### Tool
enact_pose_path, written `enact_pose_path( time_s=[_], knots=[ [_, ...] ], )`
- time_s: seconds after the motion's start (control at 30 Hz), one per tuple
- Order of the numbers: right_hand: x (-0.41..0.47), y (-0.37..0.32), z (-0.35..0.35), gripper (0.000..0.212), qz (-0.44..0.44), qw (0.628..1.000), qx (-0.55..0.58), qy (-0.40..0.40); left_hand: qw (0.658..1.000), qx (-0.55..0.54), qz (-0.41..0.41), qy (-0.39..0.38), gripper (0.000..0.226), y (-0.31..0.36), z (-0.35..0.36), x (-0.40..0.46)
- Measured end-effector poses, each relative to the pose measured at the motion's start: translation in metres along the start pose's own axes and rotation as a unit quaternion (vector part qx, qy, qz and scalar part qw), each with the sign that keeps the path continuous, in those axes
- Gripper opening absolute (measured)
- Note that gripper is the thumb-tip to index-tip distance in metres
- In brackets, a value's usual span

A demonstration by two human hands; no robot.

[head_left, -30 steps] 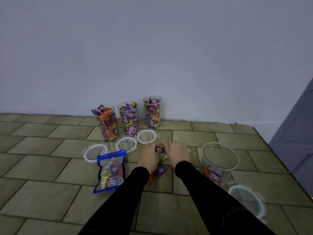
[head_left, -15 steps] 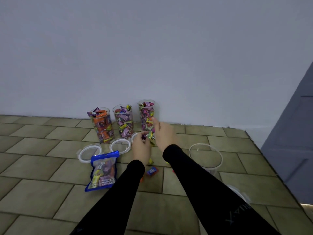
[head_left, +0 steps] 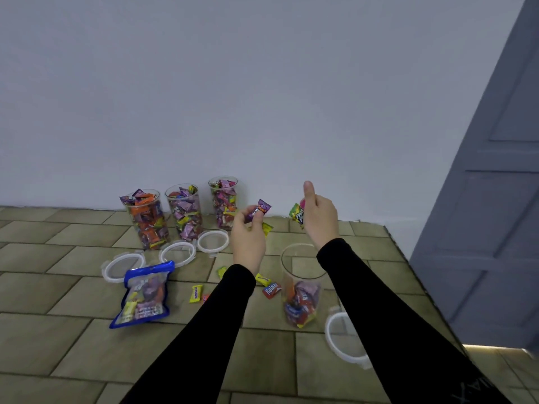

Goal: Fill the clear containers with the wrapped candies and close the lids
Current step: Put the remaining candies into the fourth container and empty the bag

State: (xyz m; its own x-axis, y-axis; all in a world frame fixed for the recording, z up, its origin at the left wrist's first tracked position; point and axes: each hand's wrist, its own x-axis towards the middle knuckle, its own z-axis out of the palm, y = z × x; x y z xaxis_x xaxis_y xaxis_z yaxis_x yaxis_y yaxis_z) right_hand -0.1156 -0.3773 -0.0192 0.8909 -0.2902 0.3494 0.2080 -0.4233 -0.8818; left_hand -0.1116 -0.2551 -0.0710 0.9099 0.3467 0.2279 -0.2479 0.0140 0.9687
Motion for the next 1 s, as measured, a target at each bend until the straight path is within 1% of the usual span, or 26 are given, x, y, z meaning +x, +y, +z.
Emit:
enact_pose_path(
  time_s=[0.13,0.27,0.37,0.53,0.7,0.8,0.93,1.0],
  knots=[
    [-0.012,0.008,-0.014,0.058,0.054,0.995,0.087,0.018,1.000,-0.025,0.012,0.000,0.011,0.011,0.012,-0.016],
    [-0.020,0.016,-0.015,0.055,0.121,0.976,0.174,0.043,0.999,-0.012,0.033,-0.004,0.014,0.020,0.018,-0.034],
    [-0.022,0.018,-0.015,0.056,0.149,0.966,0.204,0.054,0.998,0.000,0.056,0.003,0.015,0.023,0.020,-0.046],
    [-0.029,0.015,-0.019,0.052,0.186,0.946,0.263,0.044,0.996,0.012,0.088,0.013,0.010,0.019,0.026,-0.061],
    [-0.031,0.015,-0.019,0.054,0.184,0.945,0.269,0.042,0.994,0.007,0.112,0.010,0.011,0.015,0.030,-0.065],
    [-0.032,0.017,-0.018,0.054,0.181,0.944,0.272,0.043,0.995,-0.017,0.099,-0.007,0.015,0.016,0.029,-0.070],
    [-0.031,0.018,-0.018,0.054,0.175,0.949,0.260,0.039,0.994,-0.089,0.067,-0.021,0.015,0.020,0.029,-0.073],
    [-0.031,0.019,-0.018,0.053,0.174,0.949,0.262,0.037,0.992,-0.098,0.069,-0.024,0.009,0.020,0.030,-0.073]
  ],
)
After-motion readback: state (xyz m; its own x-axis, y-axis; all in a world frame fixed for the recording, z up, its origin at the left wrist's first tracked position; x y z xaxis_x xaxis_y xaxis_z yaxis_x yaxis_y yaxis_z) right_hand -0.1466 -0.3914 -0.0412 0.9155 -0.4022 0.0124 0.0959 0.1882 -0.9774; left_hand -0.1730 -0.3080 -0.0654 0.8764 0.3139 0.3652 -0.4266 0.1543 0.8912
